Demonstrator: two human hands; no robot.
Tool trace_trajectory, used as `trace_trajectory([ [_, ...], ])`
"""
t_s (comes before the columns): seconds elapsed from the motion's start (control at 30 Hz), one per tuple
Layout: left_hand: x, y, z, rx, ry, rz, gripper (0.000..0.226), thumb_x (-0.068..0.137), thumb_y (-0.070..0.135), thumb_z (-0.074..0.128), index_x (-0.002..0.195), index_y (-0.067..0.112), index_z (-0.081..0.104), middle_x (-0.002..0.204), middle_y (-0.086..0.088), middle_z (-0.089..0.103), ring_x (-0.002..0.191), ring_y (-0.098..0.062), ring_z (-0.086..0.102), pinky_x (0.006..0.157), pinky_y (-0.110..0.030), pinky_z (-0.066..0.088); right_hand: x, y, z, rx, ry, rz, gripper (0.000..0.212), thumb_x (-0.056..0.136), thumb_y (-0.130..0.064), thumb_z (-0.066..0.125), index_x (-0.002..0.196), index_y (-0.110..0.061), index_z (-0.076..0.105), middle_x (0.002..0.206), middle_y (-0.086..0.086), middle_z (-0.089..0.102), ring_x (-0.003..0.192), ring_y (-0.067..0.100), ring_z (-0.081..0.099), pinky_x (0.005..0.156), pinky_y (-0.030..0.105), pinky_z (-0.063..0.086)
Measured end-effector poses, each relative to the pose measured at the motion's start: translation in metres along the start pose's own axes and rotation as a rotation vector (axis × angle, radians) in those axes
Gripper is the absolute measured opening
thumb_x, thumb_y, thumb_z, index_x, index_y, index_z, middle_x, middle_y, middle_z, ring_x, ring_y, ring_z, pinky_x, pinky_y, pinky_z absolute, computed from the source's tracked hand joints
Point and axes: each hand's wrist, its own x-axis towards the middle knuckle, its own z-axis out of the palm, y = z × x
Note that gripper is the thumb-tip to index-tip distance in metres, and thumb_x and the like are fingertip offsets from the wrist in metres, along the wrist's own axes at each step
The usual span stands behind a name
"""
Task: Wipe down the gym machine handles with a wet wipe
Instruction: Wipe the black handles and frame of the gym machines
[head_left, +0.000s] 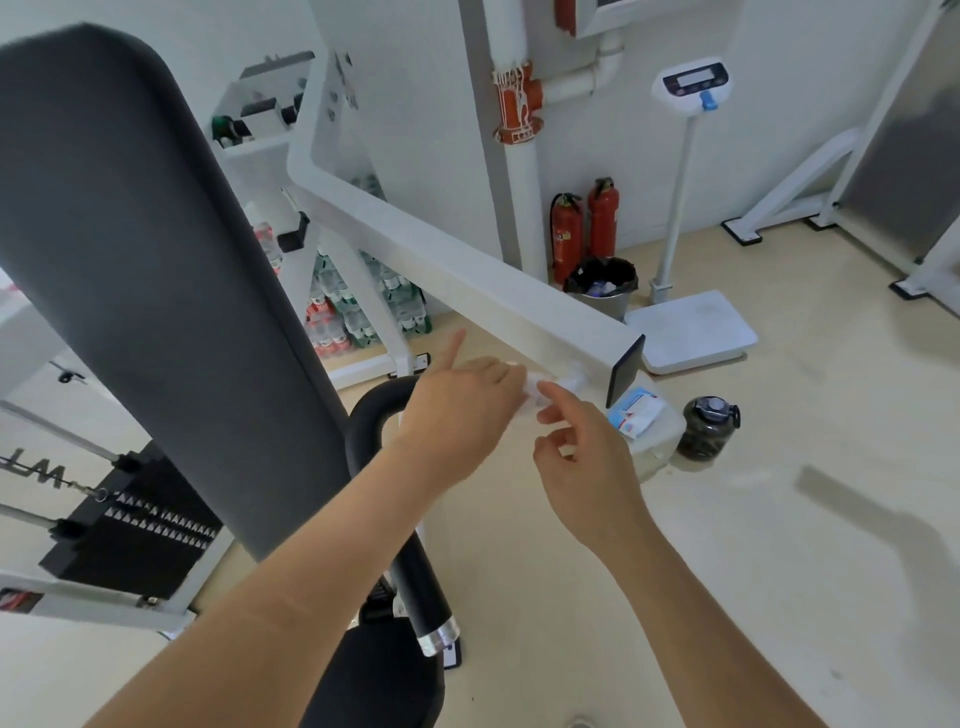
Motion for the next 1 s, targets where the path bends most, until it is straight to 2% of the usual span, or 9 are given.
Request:
trace_trajectory([
  [0.1, -0.002, 0.002, 0.009, 0.056, 0.081, 0.07, 0.048, 0.085, 0.039, 0.064, 0.125, 0.013, 0.058, 0.115, 0.001, 0.069, 0.107, -0.018, 0.064, 0.111, -0.045, 0.028, -0.001, 0.001, -0.004, 0.05, 0.031, 0.056, 0.047, 0.087, -0.003, 0.051, 0.128, -0.025, 0.054, 0.101, -0.011, 0.057, 0.085, 0.006, 0.055, 0.082, 0.028, 0.049],
  [0.3, 0.041, 0.011, -0.029, 0.002, -0.278, 0.1, 0.033, 0.097, 0.044, 0.042, 0.101, 0.016, 0.057, 0.074, 0.002, 0.056, 0.077, -0.022, 0.057, 0.073, -0.033, 0.047, -0.003, 0.005, -0.011, 0.097, 0.064, 0.089, 0.044, 0.085, -0.001, 0.051, 0.121, -0.025, 0.059, 0.1, -0.009, 0.06, 0.081, 0.007, 0.056, 0.081, 0.03, 0.05],
  [0.4, 0.015, 0.003, -0.003, 0.084, -0.045, 0.174, 0.032, 0.094, 0.03, 0.053, 0.12, 0.013, 0.055, 0.108, -0.002, 0.068, 0.095, -0.023, 0.065, 0.102, -0.039, 0.04, -0.005, 0.012, -0.019, 0.099, 0.073, 0.123, 0.041, 0.085, -0.002, 0.052, 0.117, -0.027, 0.06, 0.1, -0.01, 0.061, 0.079, 0.0, 0.055, 0.079, 0.027, 0.049],
  [0.53, -0.006, -0.004, 0.02, 0.122, 0.329, 0.291, 0.044, 0.074, 0.01, 0.065, 0.117, 0.006, 0.066, 0.116, -0.01, 0.069, 0.102, -0.023, 0.068, 0.098, -0.047, 0.048, -0.011, 0.007, -0.015, 0.007, 0.055, 0.013, 0.04, 0.085, -0.003, 0.051, 0.119, -0.023, 0.06, 0.101, -0.008, 0.059, 0.084, 0.001, 0.054, 0.077, 0.019, 0.045],
  [0.67, 0.009, 0.005, -0.004, -0.126, -0.02, 0.085, 0.018, 0.092, 0.021, 0.052, 0.108, 0.024, 0.058, 0.097, 0.004, 0.069, 0.088, -0.021, 0.066, 0.077, -0.037, 0.055, -0.008, -0.002, -0.012, -0.044, 0.034, -0.106, 0.044, 0.087, -0.001, 0.046, 0.122, -0.023, 0.058, 0.104, -0.01, 0.054, 0.09, 0.005, 0.052, 0.08, 0.025, 0.046],
  [0.8, 0.036, 0.028, -0.032, 0.034, -0.232, 0.053, 0.016, 0.093, 0.011, 0.042, 0.1, 0.015, 0.055, 0.079, 0.001, 0.056, 0.074, -0.022, 0.057, 0.055, -0.03, 0.038, -0.002, -0.003, -0.012, 0.006, 0.077, -0.009, 0.04, 0.084, 0.001, 0.045, 0.114, -0.019, 0.063, 0.101, -0.006, 0.062, 0.093, 0.009, 0.055, 0.082, 0.022, 0.043],
  [0.87, 0.035, 0.039, -0.03, 0.052, -0.189, 0.043, 0.02, 0.09, 0.009, 0.046, 0.108, 0.013, 0.053, 0.093, -0.001, 0.065, 0.084, -0.023, 0.062, 0.067, -0.03, 0.042, -0.001, -0.001, -0.015, 0.067, 0.13, 0.058, 0.037, 0.083, 0.002, 0.046, 0.107, -0.018, 0.065, 0.101, -0.004, 0.065, 0.095, 0.01, 0.057, 0.082, 0.021, 0.043],
  [0.93, 0.02, 0.036, -0.018, 0.017, -0.095, 0.065, 0.039, 0.088, 0.01, 0.052, 0.126, 0.012, 0.047, 0.115, -0.003, 0.066, 0.105, -0.023, 0.062, 0.1, -0.036, 0.038, -0.002, 0.003, -0.02, 0.1, 0.158, 0.087, 0.036, 0.083, 0.004, 0.048, 0.104, -0.019, 0.066, 0.1, -0.004, 0.066, 0.093, 0.007, 0.058, 0.082, 0.021, 0.045],
  [1.0, 0.0, 0.023, -0.012, -0.036, 0.111, 0.145, 0.047, 0.079, 0.01, 0.067, 0.125, 0.011, 0.058, 0.119, -0.002, 0.067, 0.11, -0.02, 0.062, 0.103, -0.037, 0.042, -0.003, 0.007, -0.025, 0.104, 0.158, 0.091, 0.035, 0.084, 0.004, 0.049, 0.104, -0.02, 0.066, 0.099, -0.005, 0.066, 0.091, 0.003, 0.058, 0.083, 0.023, 0.046],
])
